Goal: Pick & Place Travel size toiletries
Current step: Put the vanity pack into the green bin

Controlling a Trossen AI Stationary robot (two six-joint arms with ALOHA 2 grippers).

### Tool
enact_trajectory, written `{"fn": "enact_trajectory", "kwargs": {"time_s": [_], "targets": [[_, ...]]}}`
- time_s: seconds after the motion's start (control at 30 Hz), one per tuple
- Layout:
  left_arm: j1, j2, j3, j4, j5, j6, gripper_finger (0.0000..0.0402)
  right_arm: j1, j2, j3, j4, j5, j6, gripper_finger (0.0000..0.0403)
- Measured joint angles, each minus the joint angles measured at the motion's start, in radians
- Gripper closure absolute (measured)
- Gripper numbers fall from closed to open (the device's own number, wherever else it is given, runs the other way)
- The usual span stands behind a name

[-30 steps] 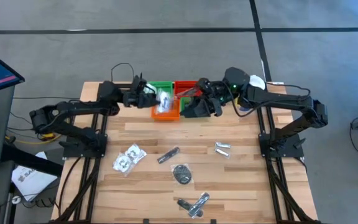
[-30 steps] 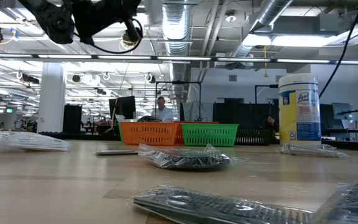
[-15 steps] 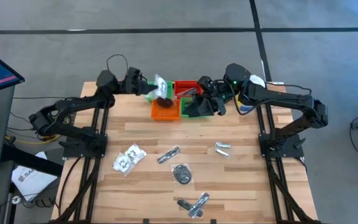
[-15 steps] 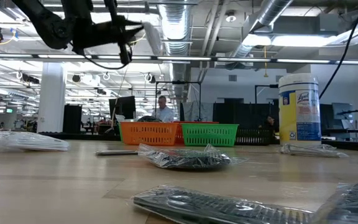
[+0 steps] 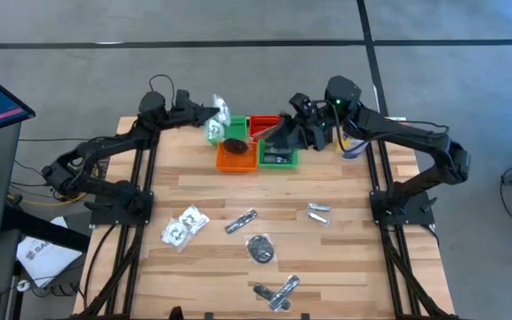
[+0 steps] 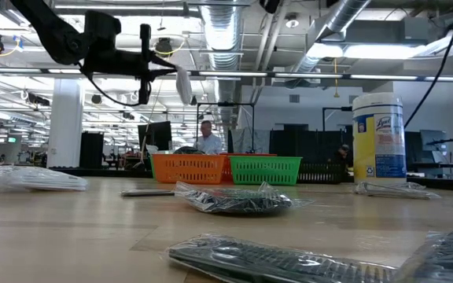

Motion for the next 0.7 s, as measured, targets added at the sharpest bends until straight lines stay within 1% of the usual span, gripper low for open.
{"fn": "enact_trajectory", "kwargs": {"time_s": [0.07,0.13,0.2,0.3,0.37,0.57,0.7], "targets": [[0.003,0.000,0.000,-0.027,-0.014,0.018,0.0401,-0.012,-0.003,0.000,-0.025,0.018,-0.023,0.0183],[0.005,0.002,0.000,-0.061,-0.023,0.036,0.0401,-0.032,-0.013,-0.001,-0.087,0.048,-0.050,0.0183],[0.007,0.013,0.001,-0.074,-0.025,0.051,0.0401,-0.045,-0.029,-0.001,-0.159,0.098,-0.088,0.0184],[0.007,0.054,0.002,-0.081,-0.028,0.056,0.0401,-0.067,-0.054,-0.001,-0.274,0.202,-0.149,0.0184],[0.007,0.094,0.015,-0.087,-0.020,0.070,0.0401,-0.079,-0.067,-0.001,-0.308,0.248,-0.183,0.0183],[0.007,0.228,0.110,-0.089,0.014,0.113,0.0401,-0.105,-0.100,-0.005,-0.310,0.260,-0.212,0.0183],[0.023,0.284,0.175,-0.106,0.043,0.131,0.0401,-0.109,-0.122,-0.066,-0.269,0.260,-0.210,0.0184]]}}
